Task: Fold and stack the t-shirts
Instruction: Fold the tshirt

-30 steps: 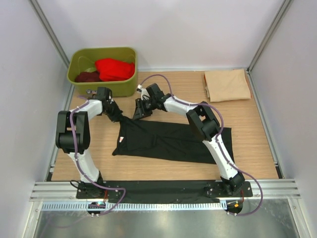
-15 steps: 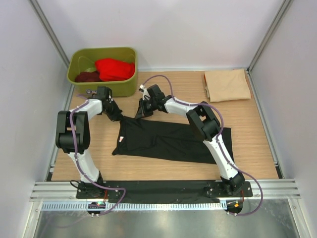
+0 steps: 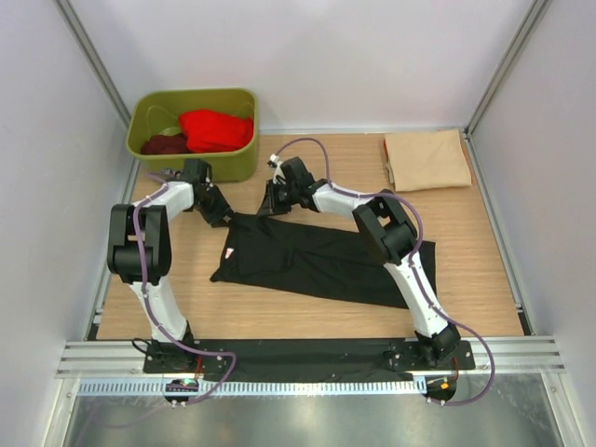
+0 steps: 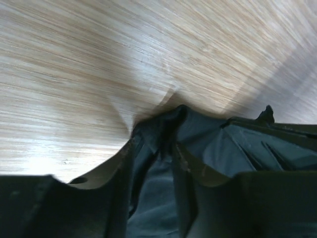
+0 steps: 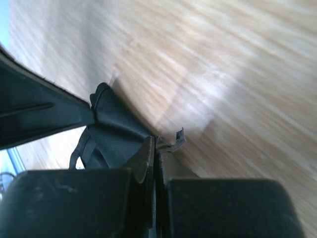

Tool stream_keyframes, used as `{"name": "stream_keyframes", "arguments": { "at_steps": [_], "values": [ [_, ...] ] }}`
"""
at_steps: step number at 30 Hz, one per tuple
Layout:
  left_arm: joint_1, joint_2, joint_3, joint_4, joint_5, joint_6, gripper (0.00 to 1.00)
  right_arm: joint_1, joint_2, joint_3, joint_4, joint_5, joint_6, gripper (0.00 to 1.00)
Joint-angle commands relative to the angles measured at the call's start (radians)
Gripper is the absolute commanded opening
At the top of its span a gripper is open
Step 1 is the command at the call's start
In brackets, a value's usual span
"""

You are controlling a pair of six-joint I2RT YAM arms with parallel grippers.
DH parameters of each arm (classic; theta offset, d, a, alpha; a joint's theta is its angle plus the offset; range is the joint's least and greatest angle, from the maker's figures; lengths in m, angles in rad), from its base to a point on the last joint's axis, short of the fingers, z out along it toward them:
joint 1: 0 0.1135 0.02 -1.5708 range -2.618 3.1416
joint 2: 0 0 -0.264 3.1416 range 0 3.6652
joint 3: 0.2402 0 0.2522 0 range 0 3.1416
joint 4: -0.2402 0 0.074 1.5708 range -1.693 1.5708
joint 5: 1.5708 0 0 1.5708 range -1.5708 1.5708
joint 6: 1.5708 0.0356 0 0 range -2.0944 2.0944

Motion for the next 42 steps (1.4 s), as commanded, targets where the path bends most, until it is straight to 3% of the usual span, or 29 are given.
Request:
{"name": "stream_keyframes", "arguments": {
  "at_steps": [1,8,16,28,38,40,42],
  "values": [
    [0.004,-0.059,0.046,-0.032,-0.009,0.015,0.38,-0.037,-0.047,-0.026,-0.027,0.138,0.009,0.01],
    [0.004,-0.217,0.001,-0.111,-0.033,0.024,0.45,-0.119,-0.110,-0.112,-0.035,0.202,0.020,0.01],
    [0.004,-0.344,-0.020,-0.144,-0.010,0.016,0.47,-0.228,-0.127,-0.123,-0.082,0.288,0.032,0.01],
    [-0.008,-0.415,-0.057,-0.156,0.106,0.010,0.46,-0.346,0.019,0.119,-0.127,0.386,0.101,0.01],
    [-0.033,-0.407,-0.046,-0.154,0.131,0.030,0.47,-0.402,0.233,0.478,-0.108,0.489,0.236,0.01],
    [-0.043,-0.404,-0.045,-0.154,0.139,0.030,0.47,-0.416,0.261,0.509,-0.084,0.492,0.259,0.04],
    [-0.066,-0.394,-0.039,-0.156,0.142,0.030,0.48,-0.432,0.272,0.547,-0.081,0.486,0.274,0.15]
  ]
}}
